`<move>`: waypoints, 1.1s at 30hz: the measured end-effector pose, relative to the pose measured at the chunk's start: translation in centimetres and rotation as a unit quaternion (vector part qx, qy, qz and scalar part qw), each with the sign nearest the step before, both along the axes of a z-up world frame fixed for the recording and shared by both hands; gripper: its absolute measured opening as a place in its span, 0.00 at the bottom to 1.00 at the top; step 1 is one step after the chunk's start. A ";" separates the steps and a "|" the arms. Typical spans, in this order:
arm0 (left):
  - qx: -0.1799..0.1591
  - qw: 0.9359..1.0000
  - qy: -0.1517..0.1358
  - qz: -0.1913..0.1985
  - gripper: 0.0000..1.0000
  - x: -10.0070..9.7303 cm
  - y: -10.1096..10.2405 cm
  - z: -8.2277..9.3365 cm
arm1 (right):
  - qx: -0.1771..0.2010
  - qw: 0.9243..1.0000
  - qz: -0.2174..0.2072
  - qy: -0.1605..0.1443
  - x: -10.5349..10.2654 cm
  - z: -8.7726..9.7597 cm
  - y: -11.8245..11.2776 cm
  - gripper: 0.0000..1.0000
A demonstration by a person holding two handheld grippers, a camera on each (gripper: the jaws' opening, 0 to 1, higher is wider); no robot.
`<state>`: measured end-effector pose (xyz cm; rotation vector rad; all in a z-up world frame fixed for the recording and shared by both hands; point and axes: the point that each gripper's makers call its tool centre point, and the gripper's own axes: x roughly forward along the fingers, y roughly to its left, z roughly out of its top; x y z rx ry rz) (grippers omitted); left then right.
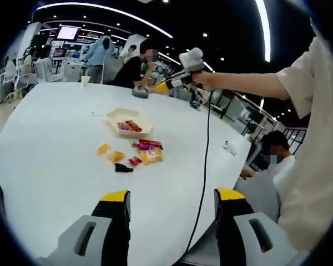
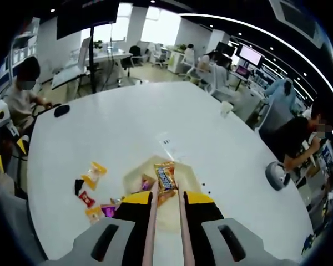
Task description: Place the target food into the container with the food tongs after gripping and lifting it, then release it inside without dropping or visibly crushing the food.
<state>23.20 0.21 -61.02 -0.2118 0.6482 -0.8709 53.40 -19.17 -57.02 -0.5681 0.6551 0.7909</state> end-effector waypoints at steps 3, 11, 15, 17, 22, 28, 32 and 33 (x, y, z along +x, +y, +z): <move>0.000 1.000 0.000 0.001 0.60 0.1 0.1 0.0 | -0.001 1.000 0.001 0.000 0.0 -0.1 0.0 0.21; -0.001 1.000 0.000 -0.001 0.60 0.1 -0.1 0.0 | -0.003 1.000 0.002 -0.001 0.2 -0.1 -0.2 0.21; 0.000 1.000 -0.001 -0.002 0.60 0.1 -0.1 0.1 | -0.003 1.000 0.004 -0.003 0.3 0.1 -0.1 0.22; 0.000 1.000 0.000 -0.002 0.60 0.1 0.0 0.1 | -0.003 1.000 0.004 -0.003 0.4 0.1 -0.1 0.22; 0.000 1.000 -0.001 0.000 0.60 0.1 0.1 0.1 | -0.005 1.000 0.010 -0.001 0.2 0.1 0.1 0.22; -0.001 1.000 -0.001 -0.004 0.59 -0.1 -0.3 0.1 | -0.009 1.000 0.014 0.000 0.0 -0.1 0.0 0.22; -0.001 1.000 0.000 -0.004 0.60 -0.1 -0.3 0.1 | -0.008 1.000 0.017 0.002 -0.2 -0.3 0.1 0.22; -0.001 1.000 0.000 -0.004 0.59 -0.1 -0.3 0.1 | -0.008 1.000 0.017 0.003 -0.2 -0.3 0.1 0.22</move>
